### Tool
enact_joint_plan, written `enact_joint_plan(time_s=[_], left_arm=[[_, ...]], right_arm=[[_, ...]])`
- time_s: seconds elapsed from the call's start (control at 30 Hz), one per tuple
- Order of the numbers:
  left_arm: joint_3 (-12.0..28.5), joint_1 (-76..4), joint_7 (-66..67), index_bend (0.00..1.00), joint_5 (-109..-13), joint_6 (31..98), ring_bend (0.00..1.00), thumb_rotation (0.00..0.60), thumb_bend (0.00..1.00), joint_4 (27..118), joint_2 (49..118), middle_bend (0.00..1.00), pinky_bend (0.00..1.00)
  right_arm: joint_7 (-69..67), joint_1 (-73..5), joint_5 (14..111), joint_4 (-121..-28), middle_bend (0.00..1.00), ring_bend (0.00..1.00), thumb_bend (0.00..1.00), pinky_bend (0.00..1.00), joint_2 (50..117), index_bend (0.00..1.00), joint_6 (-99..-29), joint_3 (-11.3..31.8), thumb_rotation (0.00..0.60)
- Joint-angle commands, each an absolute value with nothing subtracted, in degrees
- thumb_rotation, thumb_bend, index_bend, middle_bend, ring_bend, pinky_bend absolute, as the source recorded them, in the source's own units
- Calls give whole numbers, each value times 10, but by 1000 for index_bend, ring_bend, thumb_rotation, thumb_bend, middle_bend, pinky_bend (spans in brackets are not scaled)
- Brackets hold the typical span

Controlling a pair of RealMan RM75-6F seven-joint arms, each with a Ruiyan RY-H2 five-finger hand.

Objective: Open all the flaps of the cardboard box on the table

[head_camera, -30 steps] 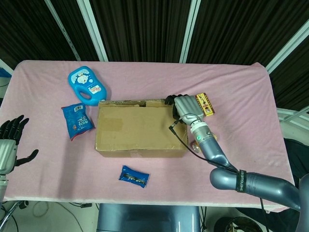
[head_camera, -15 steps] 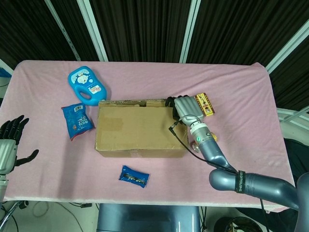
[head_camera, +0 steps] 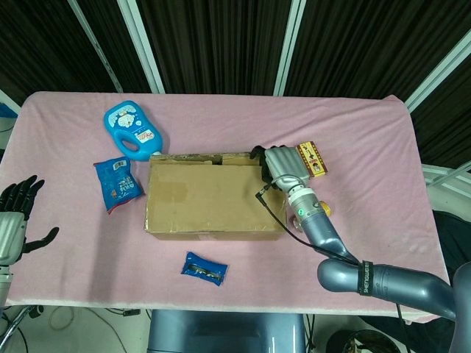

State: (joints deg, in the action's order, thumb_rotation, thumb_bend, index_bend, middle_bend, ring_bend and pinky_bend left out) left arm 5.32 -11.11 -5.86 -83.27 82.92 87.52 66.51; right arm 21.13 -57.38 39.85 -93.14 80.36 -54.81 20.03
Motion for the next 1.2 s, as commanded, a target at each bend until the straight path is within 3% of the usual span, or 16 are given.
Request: enact_joint_plan(time_s=[0.03, 0.63, 0.93, 1.2], left_arm=[[53, -111, -59, 0, -833, 829, 0, 600, 215, 876, 665, 0, 0], [54, -110, -58, 0, -839, 831, 0, 600, 215, 874, 668, 0, 0], [56, -110, -54, 0, -838, 832, 0, 600, 215, 871, 670, 0, 0], [57, -109, -50, 0, -840, 836, 0, 600, 216, 869, 672, 0, 0]], right_arm=[[213, -576, 392, -943, 632, 457, 1000, 376, 795, 366, -551, 206, 600], [194, -587, 309, -1051, 650, 488, 1000, 375, 727, 299, -568, 262, 600], [190, -600, 170, -1146, 650, 488, 1000, 376, 643, 270, -548, 290, 600], [169, -605, 128, -1198, 650, 489, 1000, 376, 596, 261, -544, 299, 600]])
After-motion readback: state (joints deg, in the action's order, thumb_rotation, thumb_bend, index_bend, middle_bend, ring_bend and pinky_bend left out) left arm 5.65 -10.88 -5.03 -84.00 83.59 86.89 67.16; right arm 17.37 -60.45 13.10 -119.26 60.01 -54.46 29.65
